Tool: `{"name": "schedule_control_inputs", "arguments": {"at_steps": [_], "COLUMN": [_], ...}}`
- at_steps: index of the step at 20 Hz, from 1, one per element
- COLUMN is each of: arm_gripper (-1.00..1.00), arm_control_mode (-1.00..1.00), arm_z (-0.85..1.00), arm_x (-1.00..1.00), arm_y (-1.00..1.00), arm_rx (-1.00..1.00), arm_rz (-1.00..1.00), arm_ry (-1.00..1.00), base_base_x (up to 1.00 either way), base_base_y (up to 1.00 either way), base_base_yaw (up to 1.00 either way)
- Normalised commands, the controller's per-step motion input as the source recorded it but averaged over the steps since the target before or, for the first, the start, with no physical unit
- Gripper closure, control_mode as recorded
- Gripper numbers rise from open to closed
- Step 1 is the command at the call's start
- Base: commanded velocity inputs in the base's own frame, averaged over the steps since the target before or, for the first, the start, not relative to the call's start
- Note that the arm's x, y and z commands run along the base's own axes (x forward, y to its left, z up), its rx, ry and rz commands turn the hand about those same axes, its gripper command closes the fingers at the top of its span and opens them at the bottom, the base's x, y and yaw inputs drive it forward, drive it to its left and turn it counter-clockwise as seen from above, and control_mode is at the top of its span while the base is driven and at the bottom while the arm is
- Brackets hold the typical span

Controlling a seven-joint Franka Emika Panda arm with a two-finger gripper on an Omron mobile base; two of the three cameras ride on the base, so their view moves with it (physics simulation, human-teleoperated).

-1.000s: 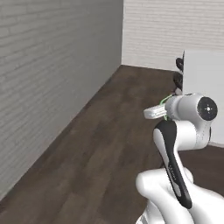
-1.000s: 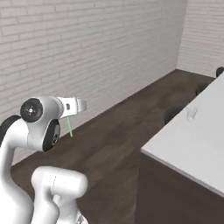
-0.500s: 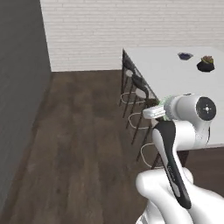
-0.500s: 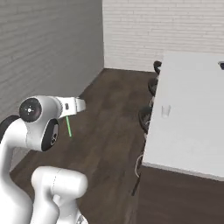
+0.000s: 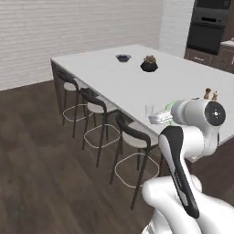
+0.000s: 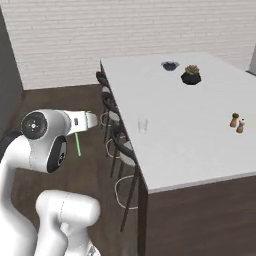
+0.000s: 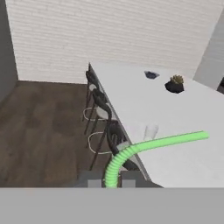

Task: Take a straw from the drawer in front and place it inside the glass cup on the dining counter.

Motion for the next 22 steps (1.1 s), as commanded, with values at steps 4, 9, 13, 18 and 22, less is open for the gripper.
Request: {"name": "schedule_control_inputs", "arguments": {"at_steps": [4,9,13,18,22], "arm_gripper": [1.00,1.00,1.00,1.00,1.00], "arm_control_mode": [1.00,1.00,1.00,1.00,1.00], "arm_z": [0.00,0.00,0.00,0.00,0.00], "arm_x": [0.00,0.00,0.00,0.00,0.00], "arm_y": [0.00,0.00,0.00,0.00,0.00], "arm_rx": [0.00,0.00,0.00,0.00,0.00], "arm_rz": [0.00,0.00,0.00,0.00,0.00], "arm_ry": [0.00,0.00,0.00,0.00,0.00], "base_base_x": [0.51,0.45,0.29,0.26,0.23], "base_base_y": [0.58,0.77,0.74,0.46,0.32], "base_base_yaw": [-0.74,-0.61,-0.51,-0.46,-0.42]}}
